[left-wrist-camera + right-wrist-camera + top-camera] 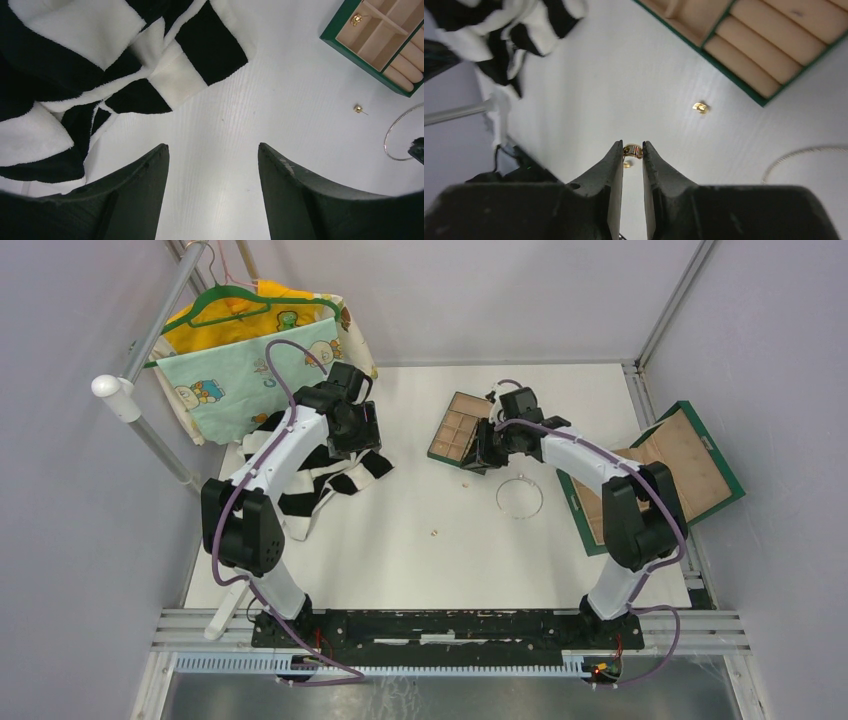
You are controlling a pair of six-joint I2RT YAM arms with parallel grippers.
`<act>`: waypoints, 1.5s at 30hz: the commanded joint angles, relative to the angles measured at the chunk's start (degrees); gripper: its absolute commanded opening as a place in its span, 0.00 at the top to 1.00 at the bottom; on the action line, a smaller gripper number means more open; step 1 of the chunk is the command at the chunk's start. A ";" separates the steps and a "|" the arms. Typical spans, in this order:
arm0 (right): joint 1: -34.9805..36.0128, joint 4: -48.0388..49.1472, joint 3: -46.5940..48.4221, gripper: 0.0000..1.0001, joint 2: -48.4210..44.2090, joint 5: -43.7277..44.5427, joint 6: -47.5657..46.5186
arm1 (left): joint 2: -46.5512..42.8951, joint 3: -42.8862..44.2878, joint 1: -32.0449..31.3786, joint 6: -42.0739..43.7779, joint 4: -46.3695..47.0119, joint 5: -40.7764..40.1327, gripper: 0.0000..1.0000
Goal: Organize the mixed jewelry
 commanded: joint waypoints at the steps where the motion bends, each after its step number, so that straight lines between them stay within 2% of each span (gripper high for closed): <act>1: -1.85 8.62 3.27 0.76 -0.25 -21.05 -0.83 | -2.31 0.92 -0.12 2.37 1.99 -2.16 0.28; 5: -3.13 19.07 1.11 0.75 0.56 -29.15 6.38 | -2.60 1.13 -0.07 2.52 1.93 -2.49 0.28; 9: -3.34 11.60 7.20 0.75 3.44 -25.78 1.78 | -2.53 0.79 -0.13 2.81 1.86 -2.05 0.28; 19: -3.52 6.51 19.31 0.75 12.44 -16.73 0.88 | -2.01 1.41 -0.13 3.24 1.72 -1.17 0.28; 22: -3.83 7.00 22.28 0.76 15.60 -16.31 1.43 | -2.19 1.61 0.00 3.38 1.30 -1.72 0.28; 25: -4.37 11.54 23.03 0.76 17.74 -20.67 4.00 | -2.33 1.68 -0.06 3.36 0.91 -1.90 0.28; 29: -5.36 22.76 21.61 0.76 19.22 -33.61 8.03 | -2.48 1.83 -0.08 3.22 0.69 -1.92 0.28; 36: -7.25 26.61 19.93 0.74 17.89 -49.31 0.43 | -2.12 3.61 -0.05 2.64 -0.18 -1.71 0.28; 38: -7.66 33.40 16.63 0.74 15.96 -51.48 2.83 | -2.08 3.58 -0.08 2.38 -0.18 -1.61 0.28; 40: -7.65 49.05 11.53 0.73 13.68 -53.36 10.71 | -2.07 3.45 -0.17 2.11 -0.12 -1.42 0.28; 42: -7.75 69.26 6.67 0.72 12.42 -54.63 26.20 | -2.16 3.30 -0.11 2.05 -0.03 -1.31 0.28; 45: -7.82 100.44 4.65 0.71 14.65 -55.51 48.53 | -1.87 3.18 -0.07 2.41 0.12 -1.32 0.28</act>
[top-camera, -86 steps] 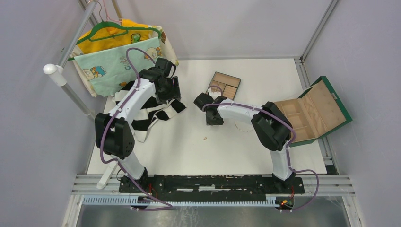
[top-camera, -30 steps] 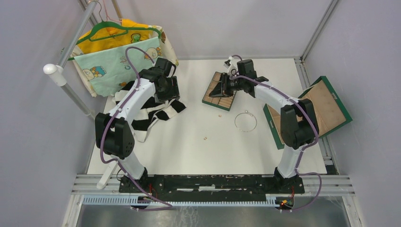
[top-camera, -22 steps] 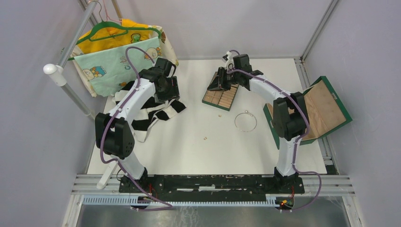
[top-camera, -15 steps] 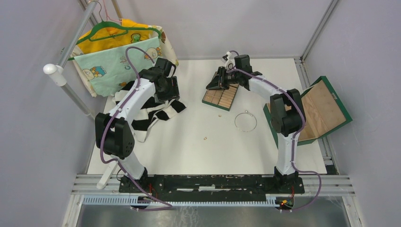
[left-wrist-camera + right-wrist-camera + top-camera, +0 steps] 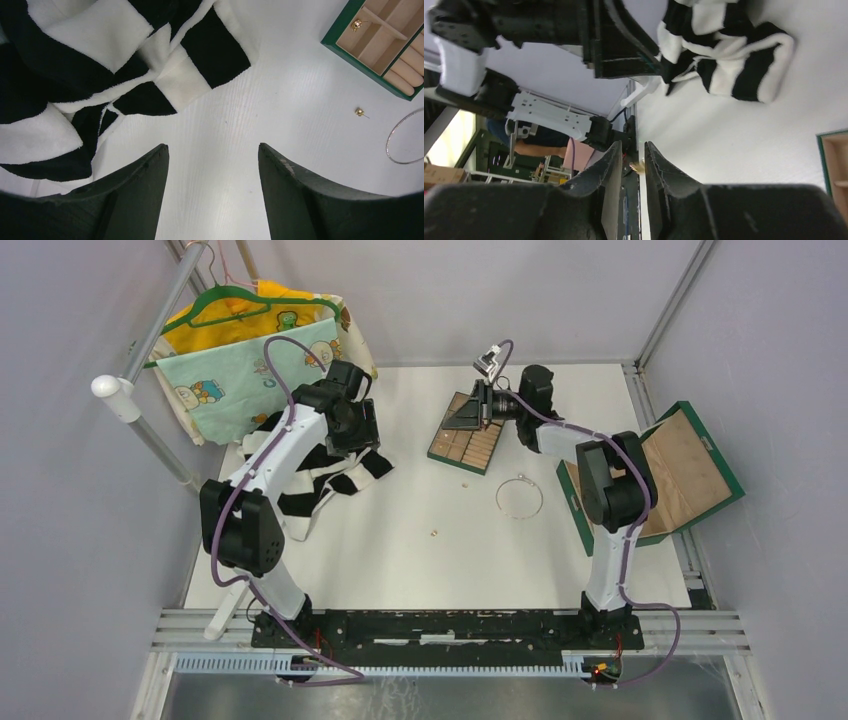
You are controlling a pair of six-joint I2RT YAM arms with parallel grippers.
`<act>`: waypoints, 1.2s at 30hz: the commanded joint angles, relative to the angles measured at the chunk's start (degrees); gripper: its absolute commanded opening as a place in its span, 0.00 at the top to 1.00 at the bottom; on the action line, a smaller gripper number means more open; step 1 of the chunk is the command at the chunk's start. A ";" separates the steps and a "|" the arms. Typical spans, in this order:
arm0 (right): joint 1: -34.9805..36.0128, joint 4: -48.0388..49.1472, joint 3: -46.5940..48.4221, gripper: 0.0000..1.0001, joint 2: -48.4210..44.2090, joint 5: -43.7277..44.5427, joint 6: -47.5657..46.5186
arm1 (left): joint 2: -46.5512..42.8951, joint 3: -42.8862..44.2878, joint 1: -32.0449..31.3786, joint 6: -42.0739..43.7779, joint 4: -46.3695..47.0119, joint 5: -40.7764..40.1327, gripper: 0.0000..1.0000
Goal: Organize the mixed jewelry
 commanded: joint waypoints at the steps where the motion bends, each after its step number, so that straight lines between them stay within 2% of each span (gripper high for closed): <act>1: -0.19 55.43 -1.40 0.71 -0.44 -5.44 35.93 | -1.71 1.95 -0.09 1.98 0.94 0.08 0.28; 2: -0.18 62.18 -0.56 0.71 0.81 -5.15 41.14 | -1.49 2.00 -0.03 2.16 0.92 0.12 0.28; 6: -0.09 77.65 2.86 0.72 4.27 -4.15 54.71 | -1.23 2.18 -0.08 2.35 0.96 0.16 0.28; 8: -0.08 77.34 2.91 0.72 4.76 -4.38 55.41 | -1.01 2.20 -0.11 2.36 1.03 0.03 0.28; 11: -0.16 66.85 1.26 0.72 3.98 -4.67 47.44 | -0.73 1.95 -0.10 2.45 1.09 -0.16 0.28; 14: -0.17 48.60 -1.81 0.72 1.28 -3.55 32.24 | -0.85 0.97 -0.05 2.40 1.59 0.16 0.28; 15: -0.29 36.79 -3.46 0.73 -0.71 -1.79 22.68 | -0.92 0.62 -0.14 2.39 1.68 0.29 0.28; 16: -0.54 23.67 -4.34 0.73 -2.79 0.16 11.97 | -0.94 0.24 -0.11 2.34 1.79 0.33 0.28; 18: -0.50 -25.04 2.16 0.69 -6.13 11.42 -24.58 | -0.93 -0.48 -0.26 2.55 1.78 0.37 0.28; 19: 0.05 -39.27 6.07 0.68 -6.36 20.35 -35.03 | -1.01 -0.94 -0.41 2.56 1.84 0.37 0.27; 20: 0.43 -46.80 7.83 0.68 -6.36 26.00 -39.91 | -1.26 -1.33 -0.74 2.73 1.88 0.36 0.27; 24: 1.20 -51.04 0.18 0.66 -11.77 38.30 -42.93 | -1.20 -3.18 -2.08 3.18 2.08 0.65 0.27; 28: 4.11 -53.39 -8.39 0.63 -19.86 52.07 -44.76 | -1.12 -4.99 -6.03 3.21 2.38 1.03 0.27; 31: 7.35 -53.42 -14.81 0.61 -25.79 59.05 -44.97 | -0.53 -6.33 -9.33 3.03 2.88 -0.10 0.27; 36: 14.95 -51.43 -22.27 0.57 -31.67 68.26 -43.24 | 1.21 -6.89 -10.98 1.78 3.90 1.17 0.27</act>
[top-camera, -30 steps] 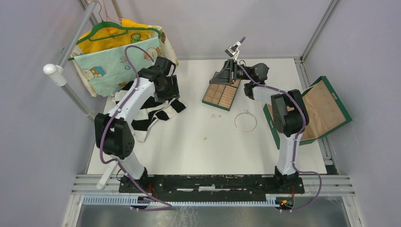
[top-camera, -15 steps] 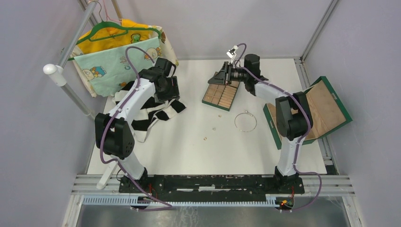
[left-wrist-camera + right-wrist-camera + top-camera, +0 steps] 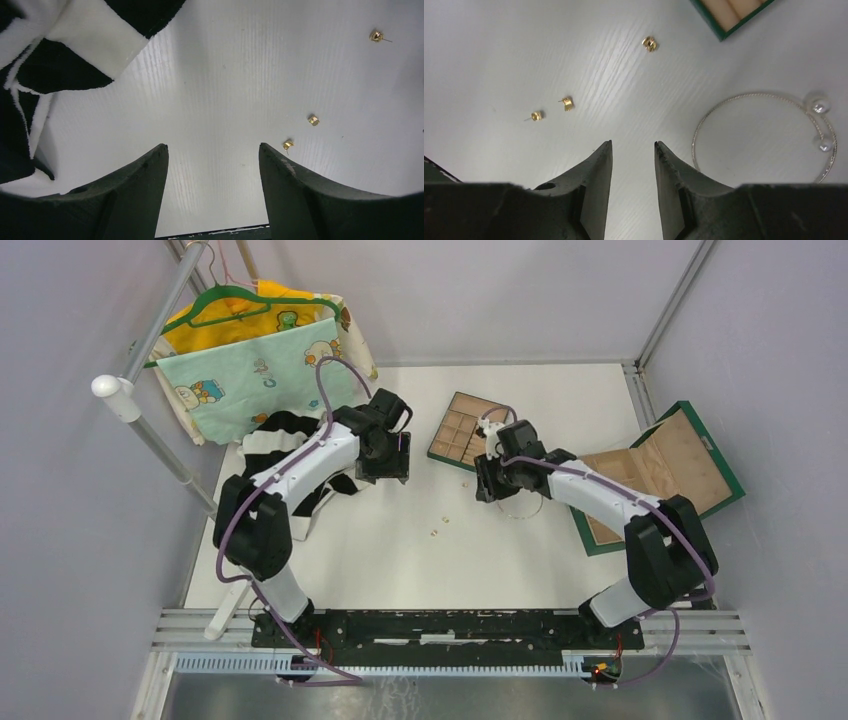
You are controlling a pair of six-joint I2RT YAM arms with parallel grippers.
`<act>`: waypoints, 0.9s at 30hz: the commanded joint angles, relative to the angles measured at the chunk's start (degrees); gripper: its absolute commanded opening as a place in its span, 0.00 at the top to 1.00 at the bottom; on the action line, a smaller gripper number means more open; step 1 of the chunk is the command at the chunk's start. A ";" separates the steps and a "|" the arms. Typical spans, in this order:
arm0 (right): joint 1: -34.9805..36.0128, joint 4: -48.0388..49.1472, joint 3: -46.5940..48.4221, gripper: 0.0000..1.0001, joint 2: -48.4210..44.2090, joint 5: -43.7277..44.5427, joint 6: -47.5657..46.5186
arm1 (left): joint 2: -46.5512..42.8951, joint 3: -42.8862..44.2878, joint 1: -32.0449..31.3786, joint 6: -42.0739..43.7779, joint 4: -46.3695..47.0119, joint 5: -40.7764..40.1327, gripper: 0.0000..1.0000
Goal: Organize the mixed jewelry
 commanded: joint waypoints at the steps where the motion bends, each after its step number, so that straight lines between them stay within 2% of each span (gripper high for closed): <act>1: 5.77 0.73 -3.76 0.56 -4.69 13.17 -0.99 | 0.96 0.31 -0.40 1.48 2.62 1.26 0.27; 6: 11.60 2.44 -3.95 0.48 -3.41 15.55 0.36 | 0.76 1.19 -0.34 0.01 2.26 0.93 0.27; 11: 15.90 3.47 -1.40 0.45 0.89 16.34 0.47 | -0.21 0.93 -0.26 -1.00 1.55 -0.04 0.27; 15: 17.20 -0.99 5.03 0.44 6.98 16.32 4.71 | -1.11 0.62 -0.27 -1.63 0.73 -1.91 0.27; 22: 22.16 -0.43 8.56 0.43 12.41 21.16 6.59 | -3.01 -0.51 0.14 -1.28 0.63 -2.62 0.27; 27: 23.53 -3.56 11.83 0.45 16.27 26.36 8.40 | -2.89 -0.37 0.22 -0.65 0.26 -3.09 0.27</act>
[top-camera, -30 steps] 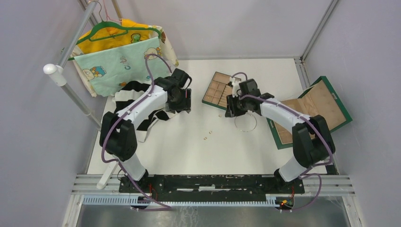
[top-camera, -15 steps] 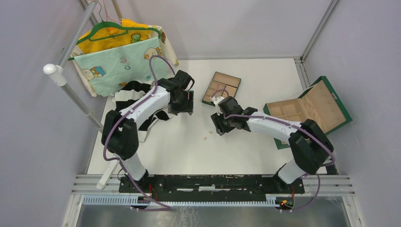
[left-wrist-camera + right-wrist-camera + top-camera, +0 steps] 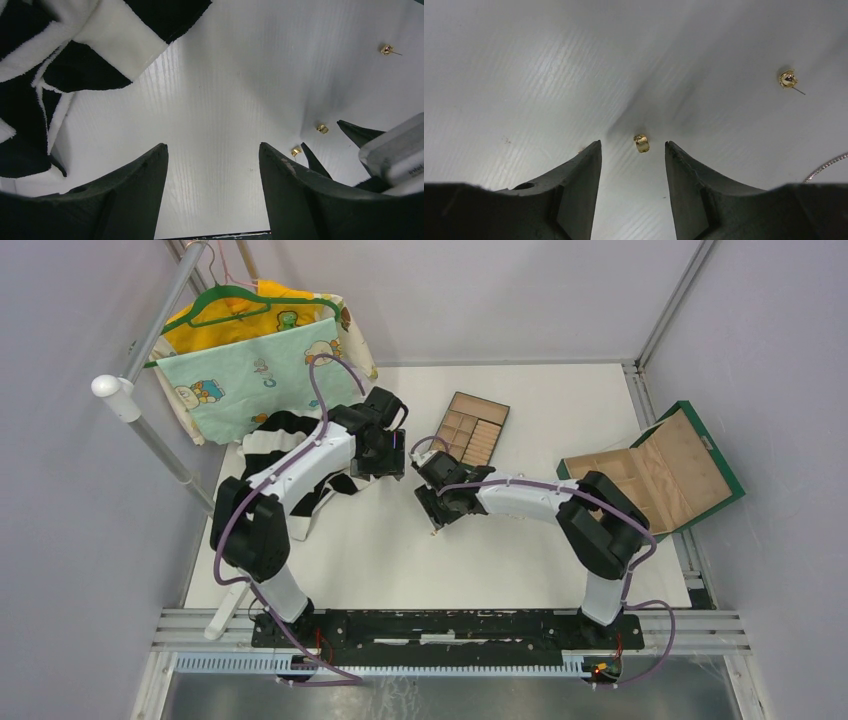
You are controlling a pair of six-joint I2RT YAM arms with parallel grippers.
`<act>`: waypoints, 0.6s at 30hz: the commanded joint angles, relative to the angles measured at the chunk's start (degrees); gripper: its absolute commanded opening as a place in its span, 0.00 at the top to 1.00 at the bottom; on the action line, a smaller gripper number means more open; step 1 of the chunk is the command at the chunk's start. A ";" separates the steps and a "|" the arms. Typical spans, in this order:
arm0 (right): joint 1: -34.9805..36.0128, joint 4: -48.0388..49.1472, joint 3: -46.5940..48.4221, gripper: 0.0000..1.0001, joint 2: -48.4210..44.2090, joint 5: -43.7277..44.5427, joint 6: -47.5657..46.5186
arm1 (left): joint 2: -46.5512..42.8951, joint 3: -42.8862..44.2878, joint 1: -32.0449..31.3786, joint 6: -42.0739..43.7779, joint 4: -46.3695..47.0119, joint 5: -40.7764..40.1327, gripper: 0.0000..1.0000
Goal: Organize the mixed jewelry
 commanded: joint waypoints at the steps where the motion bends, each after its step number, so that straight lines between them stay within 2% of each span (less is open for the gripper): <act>1: 0.98 -2.72 3.66 0.45 2.16 7.33 3.02 | -2.55 -0.01 0.35 -0.47 0.02 -1.44 0.27; 6: 1.18 -4.25 3.21 0.53 3.94 10.60 4.05 | -2.10 0.39 0.38 -0.12 0.02 -1.65 0.27; 18: 1.02 -4.01 0.22 0.61 2.19 11.01 3.55 | -1.24 1.62 0.36 0.33 0.07 -0.86 0.27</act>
